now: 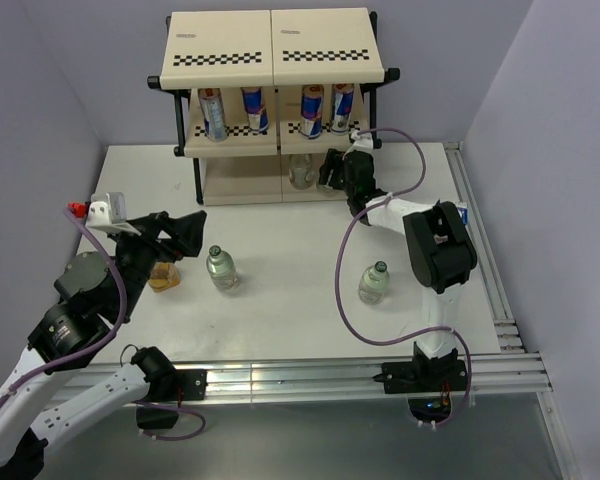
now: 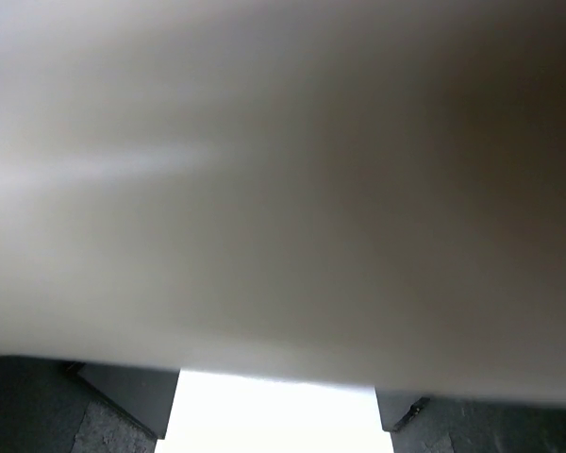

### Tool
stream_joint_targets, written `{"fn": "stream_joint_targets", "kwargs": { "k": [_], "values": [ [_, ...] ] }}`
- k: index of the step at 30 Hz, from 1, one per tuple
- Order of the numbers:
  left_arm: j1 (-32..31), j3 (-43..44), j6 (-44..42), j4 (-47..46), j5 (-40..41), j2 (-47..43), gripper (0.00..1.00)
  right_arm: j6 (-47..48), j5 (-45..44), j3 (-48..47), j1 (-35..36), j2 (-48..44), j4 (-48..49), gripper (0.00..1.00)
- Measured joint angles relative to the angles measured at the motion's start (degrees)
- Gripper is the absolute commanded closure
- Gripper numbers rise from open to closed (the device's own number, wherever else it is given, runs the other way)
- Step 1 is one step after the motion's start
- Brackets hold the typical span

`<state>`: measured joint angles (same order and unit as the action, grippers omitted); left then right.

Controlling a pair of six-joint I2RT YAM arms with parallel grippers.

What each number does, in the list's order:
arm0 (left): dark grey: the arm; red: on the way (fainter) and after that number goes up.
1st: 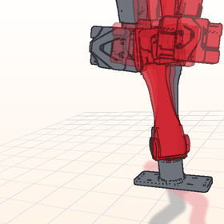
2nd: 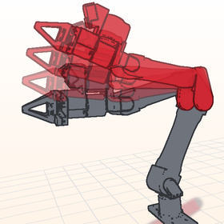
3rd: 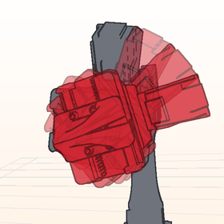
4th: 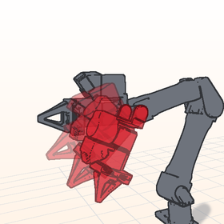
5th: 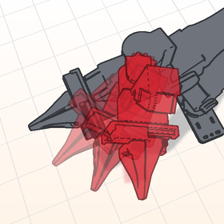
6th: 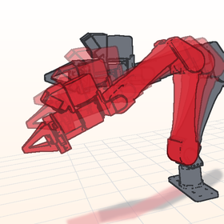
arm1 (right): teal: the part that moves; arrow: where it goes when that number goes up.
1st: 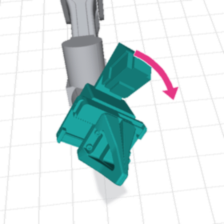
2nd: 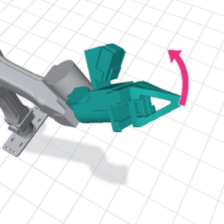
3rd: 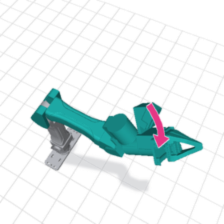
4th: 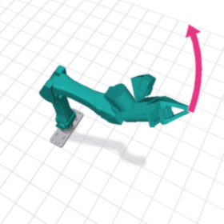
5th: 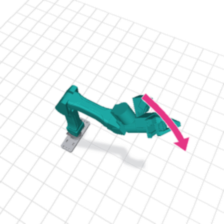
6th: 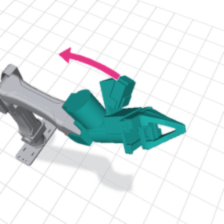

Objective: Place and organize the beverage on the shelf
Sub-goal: Place the drink on the shelf.

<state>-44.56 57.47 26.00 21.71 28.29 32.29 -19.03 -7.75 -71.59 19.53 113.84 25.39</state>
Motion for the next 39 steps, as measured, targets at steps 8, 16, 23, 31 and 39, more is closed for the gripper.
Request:
{"fn": "stream_joint_targets", "kwargs": {
  "k": [8,16,23,31,39],
  "values": [
    [0.00,-1.22,-0.79,-1.16,-0.24,0.28,0.00,1.11,-2.27,12.13,-1.90,-3.96,12.81,0.64],
    [0.00,-1.66,-1.33,-1.90,-0.87,1.18,0.00,4.02,-1.18,13.22,-2.54,-4.15,14.99,0.64],
    [0.00,-2.95,-1.40,-2.89,-1.81,0.35,0.01,8.31,2.34,15.50,-2.54,-3.89,20.02,0.64],
    [0.00,-3.26,-1.60,-4.20,-2.97,-0.35,0.00,13.31,6.25,16.79,-2.54,-1.92,26.58,0.65],
    [0.00,-3.26,-2.27,-4.87,-3.23,-0.92,0.01,16.26,6.75,16.79,-2.54,1.11,33.40,0.66]
  ]
}}
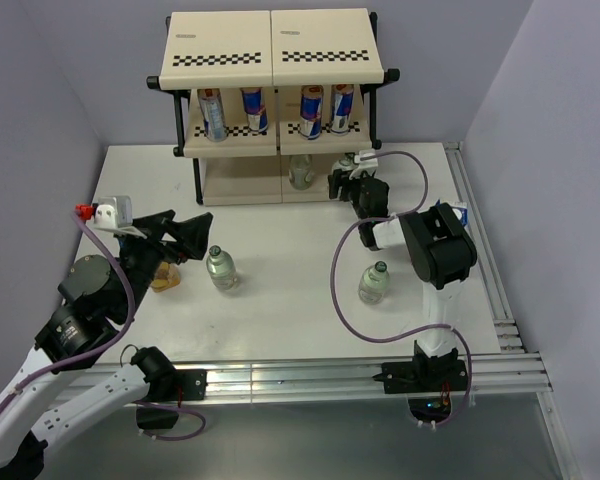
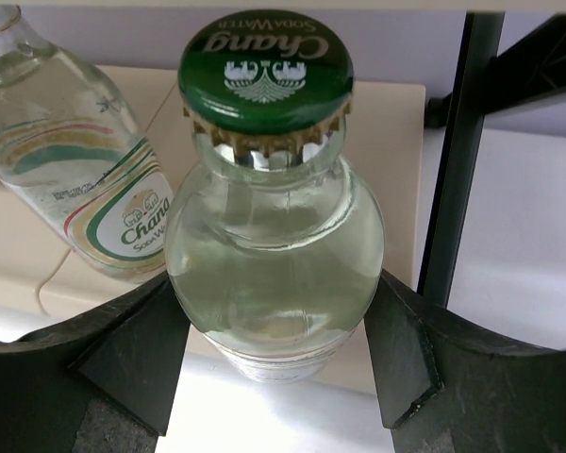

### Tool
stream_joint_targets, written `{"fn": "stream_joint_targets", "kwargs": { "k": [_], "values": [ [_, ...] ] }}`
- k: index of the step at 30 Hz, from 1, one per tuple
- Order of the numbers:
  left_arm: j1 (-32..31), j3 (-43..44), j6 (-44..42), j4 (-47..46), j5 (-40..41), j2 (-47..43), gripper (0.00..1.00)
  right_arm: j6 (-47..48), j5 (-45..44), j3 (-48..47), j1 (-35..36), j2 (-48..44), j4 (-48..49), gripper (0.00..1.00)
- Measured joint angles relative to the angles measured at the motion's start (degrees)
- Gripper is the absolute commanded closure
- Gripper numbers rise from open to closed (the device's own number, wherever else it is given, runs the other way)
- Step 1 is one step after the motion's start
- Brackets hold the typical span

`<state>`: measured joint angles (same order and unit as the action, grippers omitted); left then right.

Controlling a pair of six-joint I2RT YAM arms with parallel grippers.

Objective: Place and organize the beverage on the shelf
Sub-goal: Place the drink on the shelf.

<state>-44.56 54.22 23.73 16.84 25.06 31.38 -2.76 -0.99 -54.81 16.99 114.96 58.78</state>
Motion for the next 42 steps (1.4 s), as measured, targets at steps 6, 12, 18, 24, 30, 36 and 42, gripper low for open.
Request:
{"fn": "stream_joint_targets", "kwargs": {
  "k": [6,12,18,24,30,36,42],
  "values": [
    [0.00,0.00,-0.37,-0.09,-0.24,0.00,0.01,1.49,0.00,-0.37,0.00,1.60,2.67,0.66],
    [0.00,0.00,-0.57,-0.35,-0.42,0.00,0.01,3.67,-0.04,-2.25,0.00,4.17,5.20,0.66],
    [0.00,0.00,-0.68,-0.92,-0.85,0.00,0.00,4.81,-0.07,-3.37,0.00,5.64,6.21,0.66],
    [0.00,0.00,-0.87,-1.11,-0.85,0.00,0.01,5.86,0.33,-4.35,0.00,6.56,6.32,0.56],
    [0.00,0.00,-1.60,-1.11,-0.83,-0.02,0.00,6.54,0.68,-4.35,0.00,6.58,6.36,0.44],
    [0.00,0.02,-1.81,-1.11,-0.83,-0.04,0.00,7.21,2.14,-4.37,0.00,6.58,6.32,0.39],
    [0.00,0.04,-1.90,-1.11,-0.83,-0.07,0.00,7.41,2.75,-4.81,0.00,6.58,5.62,0.33]
  ]
}}
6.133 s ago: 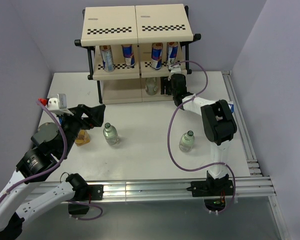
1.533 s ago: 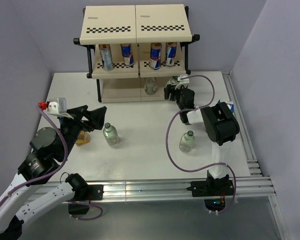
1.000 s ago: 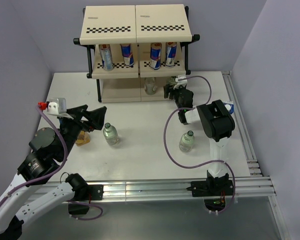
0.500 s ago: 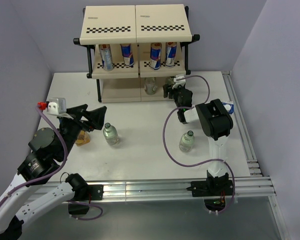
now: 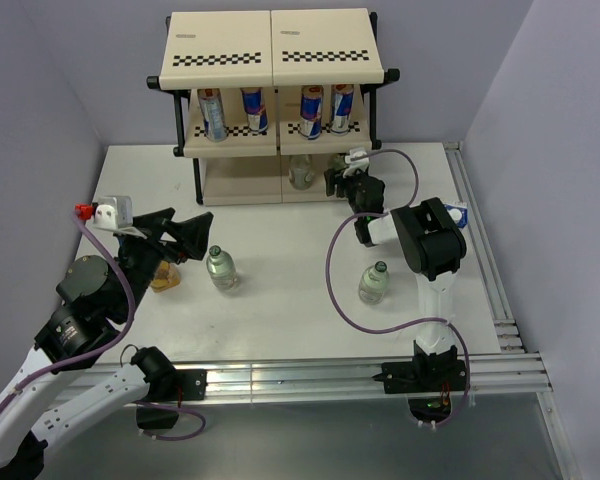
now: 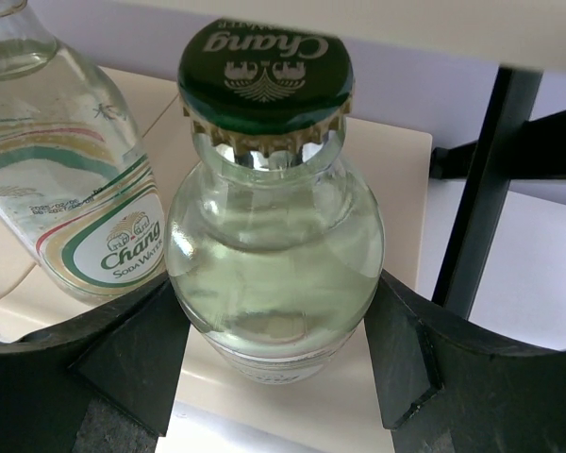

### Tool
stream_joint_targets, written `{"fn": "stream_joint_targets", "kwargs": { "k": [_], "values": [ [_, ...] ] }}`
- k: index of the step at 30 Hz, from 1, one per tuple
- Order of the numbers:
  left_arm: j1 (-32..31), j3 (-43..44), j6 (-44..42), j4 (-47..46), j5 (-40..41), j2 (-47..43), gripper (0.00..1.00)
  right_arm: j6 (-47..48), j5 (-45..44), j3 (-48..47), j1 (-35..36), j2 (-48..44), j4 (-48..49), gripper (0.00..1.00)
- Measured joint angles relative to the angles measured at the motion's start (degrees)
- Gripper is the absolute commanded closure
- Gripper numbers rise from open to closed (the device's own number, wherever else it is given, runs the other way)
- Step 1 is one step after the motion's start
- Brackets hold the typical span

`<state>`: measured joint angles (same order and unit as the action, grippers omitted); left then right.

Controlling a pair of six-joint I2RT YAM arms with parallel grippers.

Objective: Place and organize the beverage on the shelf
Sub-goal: Place the drink on the shelf.

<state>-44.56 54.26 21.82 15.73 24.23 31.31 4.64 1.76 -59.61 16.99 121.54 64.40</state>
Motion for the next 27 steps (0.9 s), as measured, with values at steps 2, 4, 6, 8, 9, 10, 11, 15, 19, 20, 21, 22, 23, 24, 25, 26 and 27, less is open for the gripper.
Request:
{"fn": "stream_joint_targets", "kwargs": {
  "k": [2,4,6,8,9,10,11,15,19,20,21,22,23,24,25,26,27],
  "values": [
    [0.00,0.09,-0.09,0.00,0.00,0.00,0.01,0.15,0.31,-0.35,0.00,0.00,-0.66,0.33],
    [0.00,0.11,-0.13,0.02,0.00,0.00,0.01,0.35,0.76,-0.74,0.00,0.00,-1.31,0.33],
    [0.00,0.11,-0.13,0.02,0.00,0.02,0.01,0.42,1.11,-1.25,0.00,0.00,-2.27,0.32],
    [0.00,0.11,-0.15,0.02,0.00,0.02,0.00,0.46,1.31,-1.64,0.00,0.00,-2.97,0.32],
    [0.00,0.11,-0.15,0.02,0.00,0.02,0.01,0.48,1.36,-1.81,0.00,0.00,-3.23,0.32],
    [0.00,0.11,-0.15,0.02,0.00,0.02,0.01,0.50,1.36,-1.90,0.00,0.00,-3.37,0.32],
    [0.00,0.11,-0.15,0.02,0.00,0.00,0.00,0.52,1.36,-1.97,0.00,0.00,-3.54,0.32],
    [0.00,0.13,-0.15,0.02,0.00,0.02,0.01,0.57,1.55,-2.34,0.00,0.00,-4.24,0.31],
    [0.00,0.17,-0.15,0.02,0.00,0.02,0.01,0.63,1.79,-2.78,0.00,0.00,-4.98,0.34],
    [0.00,0.20,-0.17,0.02,0.00,0.02,0.00,0.68,1.95,-2.93,0.00,0.00,-5.33,0.34],
    [0.00,0.20,-0.17,0.02,0.00,0.02,0.01,0.79,2.19,-3.17,0.00,0.00,-5.73,0.36],
    [0.00,0.20,-0.17,0.02,0.00,0.02,0.00,0.85,2.43,-3.34,0.00,0.00,-6.05,0.36],
    [0.00,0.20,-0.17,0.02,0.00,0.02,0.00,0.94,2.64,-3.50,0.00,0.00,-6.32,0.37],
    [0.00,0.20,-0.17,0.02,0.00,0.00,0.00,1.03,2.91,-3.63,0.00,0.00,-6.56,0.38],
    [0.00,0.20,-0.17,0.02,0.00,0.00,0.00,1.07,3.10,-3.80,0.00,0.00,-6.80,0.38],
    [0.00,0.20,-0.17,0.02,0.00,0.00,0.00,1.11,3.37,-3.87,0.00,0.00,-7.02,0.39],
    [0.00,0.20,-0.17,0.02,0.00,0.00,0.01,1.18,3.58,-3.93,0.00,0.00,-7.10,0.39]
  ]
}}
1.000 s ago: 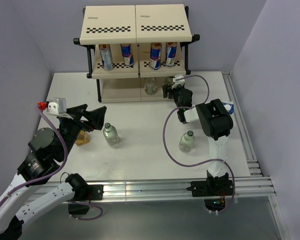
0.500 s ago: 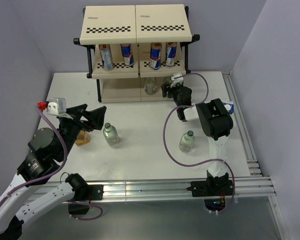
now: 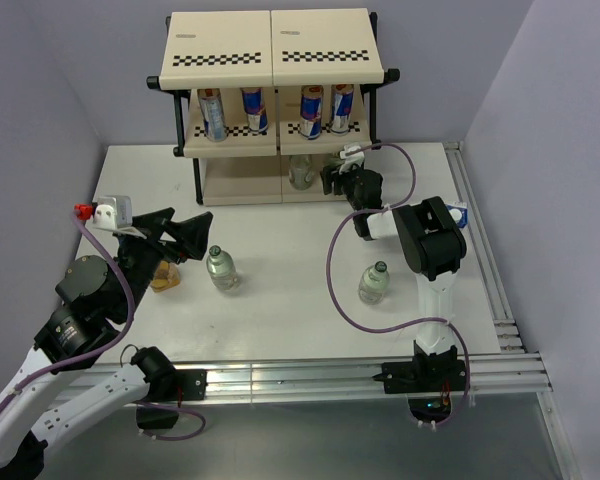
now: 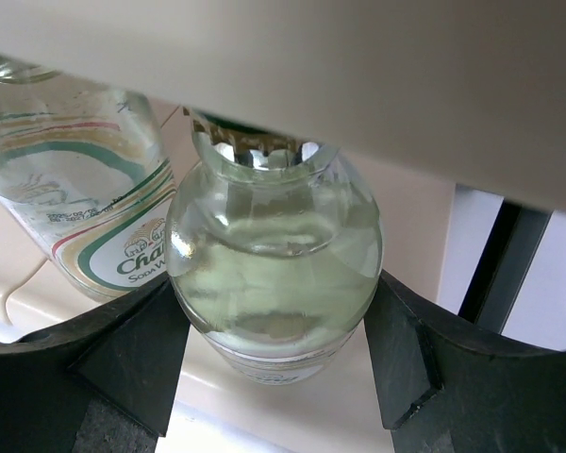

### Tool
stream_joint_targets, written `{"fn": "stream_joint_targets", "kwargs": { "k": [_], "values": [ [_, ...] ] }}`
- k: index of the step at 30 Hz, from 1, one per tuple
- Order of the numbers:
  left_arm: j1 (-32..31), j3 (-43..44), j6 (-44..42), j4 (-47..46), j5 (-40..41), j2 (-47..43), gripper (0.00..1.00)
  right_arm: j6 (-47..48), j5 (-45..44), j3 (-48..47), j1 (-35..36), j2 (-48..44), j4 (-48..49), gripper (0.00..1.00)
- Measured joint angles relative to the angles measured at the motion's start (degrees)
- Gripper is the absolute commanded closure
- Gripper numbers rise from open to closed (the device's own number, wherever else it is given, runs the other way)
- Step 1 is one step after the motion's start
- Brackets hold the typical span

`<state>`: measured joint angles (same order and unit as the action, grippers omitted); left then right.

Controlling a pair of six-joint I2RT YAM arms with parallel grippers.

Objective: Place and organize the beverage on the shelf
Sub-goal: Place the drink on the shelf.

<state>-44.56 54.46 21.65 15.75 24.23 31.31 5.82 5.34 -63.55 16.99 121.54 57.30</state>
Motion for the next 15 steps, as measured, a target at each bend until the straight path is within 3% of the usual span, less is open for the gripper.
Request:
{"fn": "stream_joint_targets", "kwargs": {
  "k": [10,15],
  "values": [
    [0.00,0.00,0.00,0.00,0.00,0.00,0.01,-1.75,0.74,-2.99,-0.20,0.00,-4.59,0.38],
    [0.00,0.00,0.00,0.00,0.00,0.00,0.01,-3.08,1.55,-4.83,-0.26,0.00,-6.78,0.30]
  ]
}}
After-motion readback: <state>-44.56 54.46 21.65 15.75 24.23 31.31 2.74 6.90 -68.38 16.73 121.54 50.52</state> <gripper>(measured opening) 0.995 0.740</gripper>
